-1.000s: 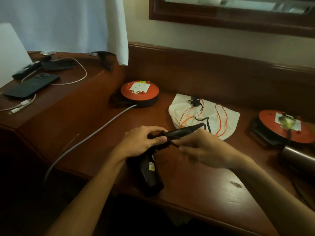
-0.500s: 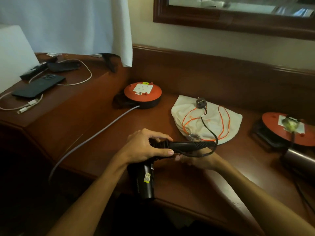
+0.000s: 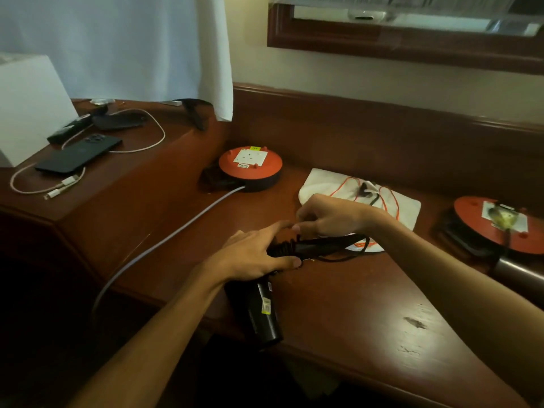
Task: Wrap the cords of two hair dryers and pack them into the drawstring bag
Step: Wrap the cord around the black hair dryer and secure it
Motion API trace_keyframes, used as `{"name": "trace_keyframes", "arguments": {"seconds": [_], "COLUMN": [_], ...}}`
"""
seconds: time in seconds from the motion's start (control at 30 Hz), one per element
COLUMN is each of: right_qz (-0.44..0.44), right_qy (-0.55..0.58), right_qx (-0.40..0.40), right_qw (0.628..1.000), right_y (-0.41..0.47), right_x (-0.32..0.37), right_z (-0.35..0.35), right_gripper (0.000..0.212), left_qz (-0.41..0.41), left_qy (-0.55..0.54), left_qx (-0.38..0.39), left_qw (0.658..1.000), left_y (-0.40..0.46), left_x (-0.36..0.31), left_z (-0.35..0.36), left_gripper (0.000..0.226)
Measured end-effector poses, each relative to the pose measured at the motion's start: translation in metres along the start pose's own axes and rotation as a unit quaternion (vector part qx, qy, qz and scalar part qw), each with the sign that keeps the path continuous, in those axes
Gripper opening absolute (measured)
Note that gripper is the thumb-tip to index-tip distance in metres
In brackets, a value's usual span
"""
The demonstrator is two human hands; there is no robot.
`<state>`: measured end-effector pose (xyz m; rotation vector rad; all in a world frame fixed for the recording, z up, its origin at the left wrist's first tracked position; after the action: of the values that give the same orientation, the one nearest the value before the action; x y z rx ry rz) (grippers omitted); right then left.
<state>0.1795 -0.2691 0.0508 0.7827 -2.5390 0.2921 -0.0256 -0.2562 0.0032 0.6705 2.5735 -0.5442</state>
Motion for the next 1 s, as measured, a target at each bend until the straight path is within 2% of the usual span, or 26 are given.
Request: {"name": "trace_keyframes", "arguments": {"seconds": [0.1,0.2,0.27,0.3,0.4,0.57,0.7,0.8,0.9,1.0], "right_qz": [0.005,0.025,0.038,0.042,0.06,0.086,0.069,0.028,-0.016,-0.038], "right_qy": [-0.02,0.022,0.038,0.045,0.062,-0.084,-0.076,-0.037,0.058,0.101], "right_qx": [0.035,0.103,0.142,0.137,0.059,-0.073,-0.068,-0.089,-0.115,-0.166], "right_qw": [0.999,0.994,0.988,0.989,0.994,0.99,0.992,0.995,0.992,0.98], "right_y": [-0.002,-0.01,-0.016,-0.019,-0.026,-0.046,-0.07,-0.077,-0.081,-0.08], "right_x": [0.011,0.016,0.02,0.021,0.024,0.027,0.04,0.043,0.035,0.026], "right_z": [-0.005,-0.006,-0.006,-0.005,-0.002,0.001,0.005,0.014,0.031,0.06], "right_gripper": [0.025,0.021,0.021,0.022,0.018,0.021,0.018,0.029,0.038,0.043], "left_qz": [-0.009,-0.015,-0.022,-0.024,-0.021,-0.02,-0.024,-0.02,-0.009,-0.017], "left_qy": [0.007,-0.013,0.008,0.019,0.018,-0.013,-0.013,-0.038,-0.031,-0.024], "left_qx": [0.044,0.096,0.079,0.061,0.003,-0.069,-0.107,-0.114,-0.105,-0.068], "left_qw": [0.999,0.995,0.997,0.998,1.0,0.997,0.994,0.993,0.994,0.997], "left_y": [0.004,0.012,0.014,0.013,0.01,0.007,0.005,0.005,0.005,0.006], "left_x": [-0.004,-0.009,-0.012,-0.013,-0.011,-0.005,-0.003,-0.001,0.002,0.006], "left_z": [-0.007,-0.01,-0.009,-0.008,-0.002,0.002,0.003,0.002,0.001,-0.003], "left_gripper": [0.074,0.065,0.061,0.061,0.056,0.057,0.056,0.043,0.035,0.041]}}
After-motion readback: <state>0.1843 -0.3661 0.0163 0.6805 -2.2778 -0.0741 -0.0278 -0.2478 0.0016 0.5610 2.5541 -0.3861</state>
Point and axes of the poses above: each hand's wrist, its own y-axis towards the middle knuckle, its own z-axis out of the palm, x = y × z, the point moved 1 cm from there along y, towards the middle knuckle, and after that the axes turned 15 degrees about -z, right-handed, at the moved point
